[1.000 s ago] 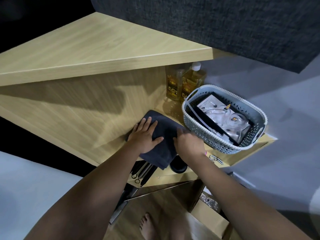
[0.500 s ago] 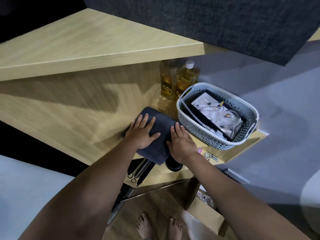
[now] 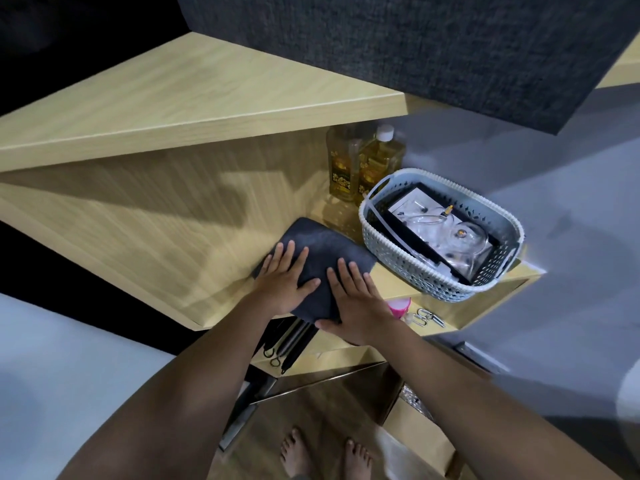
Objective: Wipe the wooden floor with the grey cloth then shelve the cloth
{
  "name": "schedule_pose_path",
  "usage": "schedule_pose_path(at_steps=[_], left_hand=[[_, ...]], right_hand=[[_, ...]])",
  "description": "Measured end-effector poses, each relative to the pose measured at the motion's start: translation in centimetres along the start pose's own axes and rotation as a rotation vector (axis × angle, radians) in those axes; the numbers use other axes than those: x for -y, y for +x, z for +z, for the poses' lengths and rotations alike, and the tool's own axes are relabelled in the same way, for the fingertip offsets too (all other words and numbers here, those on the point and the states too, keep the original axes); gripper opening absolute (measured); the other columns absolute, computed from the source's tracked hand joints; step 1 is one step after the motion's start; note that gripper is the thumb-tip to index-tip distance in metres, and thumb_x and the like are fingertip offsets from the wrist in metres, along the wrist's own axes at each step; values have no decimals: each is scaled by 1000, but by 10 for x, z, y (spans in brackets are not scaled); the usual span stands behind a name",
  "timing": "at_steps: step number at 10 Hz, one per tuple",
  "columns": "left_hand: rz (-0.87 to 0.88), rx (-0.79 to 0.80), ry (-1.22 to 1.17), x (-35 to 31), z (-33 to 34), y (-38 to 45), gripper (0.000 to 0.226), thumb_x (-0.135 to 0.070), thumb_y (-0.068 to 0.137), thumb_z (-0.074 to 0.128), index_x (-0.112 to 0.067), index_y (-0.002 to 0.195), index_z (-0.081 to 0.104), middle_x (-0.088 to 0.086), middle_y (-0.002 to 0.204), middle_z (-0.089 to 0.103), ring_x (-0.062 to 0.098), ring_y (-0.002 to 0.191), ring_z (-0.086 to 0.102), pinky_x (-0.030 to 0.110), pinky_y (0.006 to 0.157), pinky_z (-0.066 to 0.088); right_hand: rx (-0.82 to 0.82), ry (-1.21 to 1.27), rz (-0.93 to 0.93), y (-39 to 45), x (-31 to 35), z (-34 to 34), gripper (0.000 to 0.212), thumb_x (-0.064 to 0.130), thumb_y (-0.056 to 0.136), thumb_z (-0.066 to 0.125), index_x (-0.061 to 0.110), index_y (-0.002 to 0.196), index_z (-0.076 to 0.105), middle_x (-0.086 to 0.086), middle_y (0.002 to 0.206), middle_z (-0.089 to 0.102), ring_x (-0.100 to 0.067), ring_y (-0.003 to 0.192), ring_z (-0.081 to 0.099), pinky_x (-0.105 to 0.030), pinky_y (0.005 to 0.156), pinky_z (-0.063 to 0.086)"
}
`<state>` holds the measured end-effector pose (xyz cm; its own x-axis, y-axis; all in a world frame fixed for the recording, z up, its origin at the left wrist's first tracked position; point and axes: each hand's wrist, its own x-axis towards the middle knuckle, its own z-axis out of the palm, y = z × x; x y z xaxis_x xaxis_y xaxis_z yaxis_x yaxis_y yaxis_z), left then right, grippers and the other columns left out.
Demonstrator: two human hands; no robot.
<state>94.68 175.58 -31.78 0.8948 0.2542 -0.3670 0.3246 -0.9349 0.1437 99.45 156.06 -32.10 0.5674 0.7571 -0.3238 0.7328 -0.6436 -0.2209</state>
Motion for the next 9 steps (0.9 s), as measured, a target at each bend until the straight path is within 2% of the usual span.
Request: schedule_pose_path(at_steps=[2,4,5,6,7,8,9], left_hand=[[14,-27,-18,2,-1,-6,79,-66,100,28,-30,160,-8,0,167,-20,20,153,-21,40,124,-8],[47,-138,-106,-4,-3,-11,69,-54,100,46,-30,159,21,-3,169,6,19,155,-5,42,125,1],[8,-129,-138,-6,2,-23,69,-54,100,47,-32,159,19,-4,168,3,19,155,-7,43,125,4],[9,-175,-188,-2,1,-35,67,-50,98,53,-30,156,27,-4,166,11,20,154,0,41,124,12],[41,-166,-240,4,1,-49,61,-42,97,59,-27,153,37,-5,164,19,17,153,6,37,124,14],[38,-260,-317,8,-12,-70,52,-34,97,62,-25,146,47,-5,157,33,18,148,23,34,119,26],[75,-375,-435,8,-33,-89,47,-26,98,60,-23,144,49,-4,146,45,17,132,48,37,109,41]], right_hand=[[-19,-8,23,7,-6,-2,96,75,94,25,19,159,-16,-10,164,-28,-27,151,-26,-43,124,-10],[-101,121,-9,12,-7,-9,85,67,98,32,21,162,-3,-12,168,-15,-31,155,-13,-43,123,-4],[-40,31,-19,9,-9,-5,85,64,99,33,22,161,-6,-13,167,-20,-31,154,-18,-43,123,-7],[-56,78,-33,7,-7,-12,86,62,98,40,21,162,-1,-16,167,-15,-34,155,-12,-45,123,-3],[-111,84,-57,3,-3,-19,84,59,97,47,22,162,7,-13,169,-3,-36,154,3,-50,122,9],[-219,74,-93,-4,8,-31,73,54,97,49,26,158,22,-5,165,19,-33,145,24,-49,115,23],[-306,149,-189,-9,20,-53,60,47,99,49,26,153,36,-2,152,43,-29,134,41,-43,108,33]])
